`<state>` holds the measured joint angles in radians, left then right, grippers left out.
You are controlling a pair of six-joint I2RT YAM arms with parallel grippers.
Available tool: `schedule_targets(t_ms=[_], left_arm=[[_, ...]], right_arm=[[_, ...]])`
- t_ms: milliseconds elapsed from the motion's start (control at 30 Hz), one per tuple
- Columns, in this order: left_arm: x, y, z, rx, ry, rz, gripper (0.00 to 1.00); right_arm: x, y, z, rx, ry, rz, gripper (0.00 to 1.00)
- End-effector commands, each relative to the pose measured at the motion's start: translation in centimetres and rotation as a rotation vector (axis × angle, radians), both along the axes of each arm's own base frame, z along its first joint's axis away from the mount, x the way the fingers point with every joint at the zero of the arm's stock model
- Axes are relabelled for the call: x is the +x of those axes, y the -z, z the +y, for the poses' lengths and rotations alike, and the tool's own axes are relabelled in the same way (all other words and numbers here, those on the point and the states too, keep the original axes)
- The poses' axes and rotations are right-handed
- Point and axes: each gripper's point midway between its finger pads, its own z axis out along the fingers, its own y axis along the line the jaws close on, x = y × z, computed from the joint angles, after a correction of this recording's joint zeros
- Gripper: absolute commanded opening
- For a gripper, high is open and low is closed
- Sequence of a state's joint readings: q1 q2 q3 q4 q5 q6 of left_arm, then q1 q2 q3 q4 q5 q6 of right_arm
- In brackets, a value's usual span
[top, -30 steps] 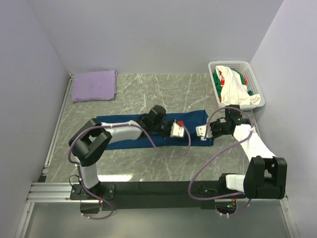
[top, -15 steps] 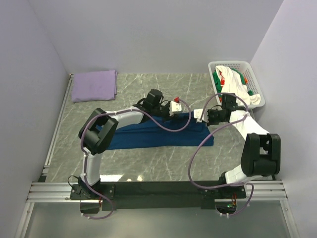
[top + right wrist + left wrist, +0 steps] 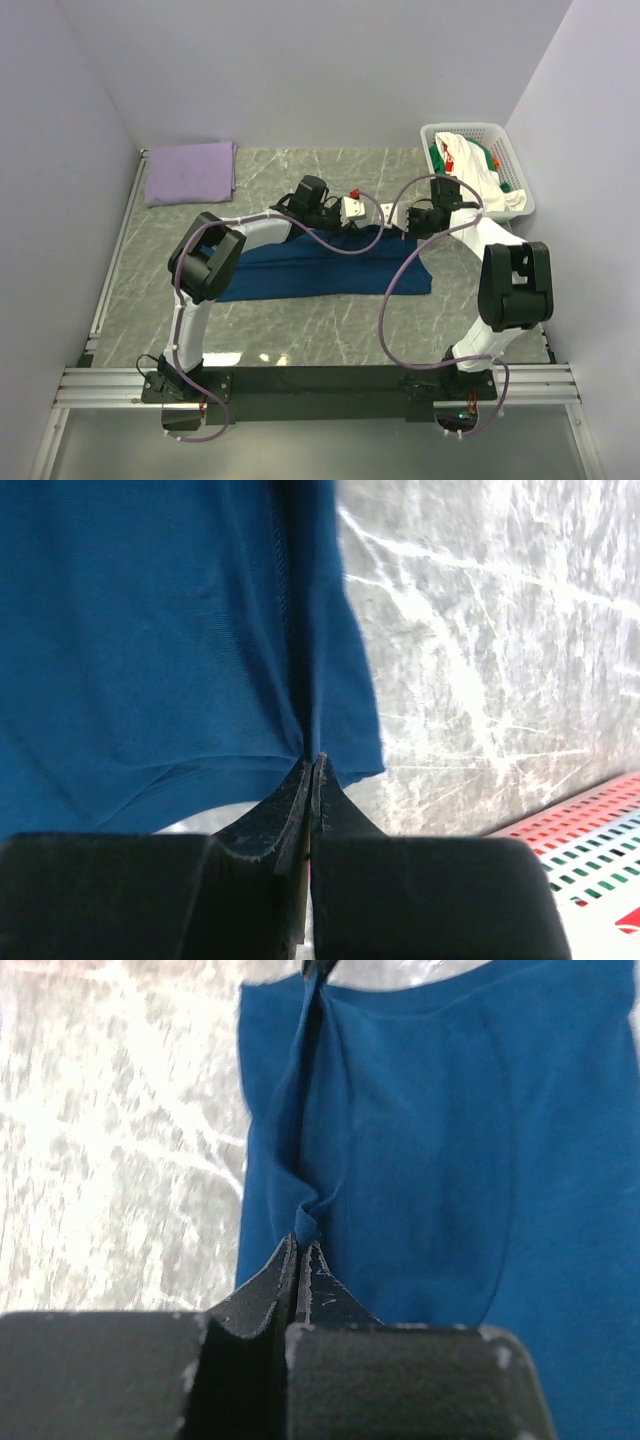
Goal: Fold and stack the t-shirts
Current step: Fold the tshirt
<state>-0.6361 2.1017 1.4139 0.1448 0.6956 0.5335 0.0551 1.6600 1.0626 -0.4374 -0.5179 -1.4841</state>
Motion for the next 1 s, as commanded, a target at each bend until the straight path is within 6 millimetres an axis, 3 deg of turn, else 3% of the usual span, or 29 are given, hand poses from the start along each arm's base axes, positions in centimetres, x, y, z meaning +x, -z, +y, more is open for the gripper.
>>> schedule_targets(t_ms=[0,300,400,433,500,533,700,833,967], left_arm=[[2.4,-1.2,0.4,-0.028,-0.053,-0.017,0.01],[3.6,-0.2,1.5,-0.018,-0.076,-0.023,0.07],[4.1,0.2,1.7,-0.011,-0.093,-0.028,0.14],[4.4,0.3,1.9,-0.008,-0.103,-0.018,0.23],[4.7,-0.1,2.3,-0.017,-0.112,-0.012,0.29],[5.1,-0.4,2.8,-0.023,-0.128,-0.003,0.35],[5.7,-4.4,5.5,-0.060,-0.199,0.075,0.41],[6.0,-8.8,9.7,-0.097,-0.293,0.140,0.44],[5.6,-10.0,14.4,-0.084,-0.394,0.203,0.46]], right_arm=[[3.7,-2.2,0.0,-0.004,0.080,-0.088,0.00],[6.0,-1.9,1.2,-0.006,0.088,-0.103,0.00],[6.5,-1.7,1.5,-0.013,0.089,-0.102,0.00],[6.7,-1.6,1.4,-0.020,0.093,-0.102,0.00],[6.7,-1.3,1.7,-0.029,0.089,-0.093,0.00],[6.8,-1.1,1.5,-0.043,0.094,-0.093,0.00],[7.1,-0.4,1.9,-0.078,0.111,-0.061,0.00],[7.1,0.5,2.4,-0.094,0.126,-0.003,0.00],[7.8,0.0,2.8,-0.091,0.161,0.045,0.00]])
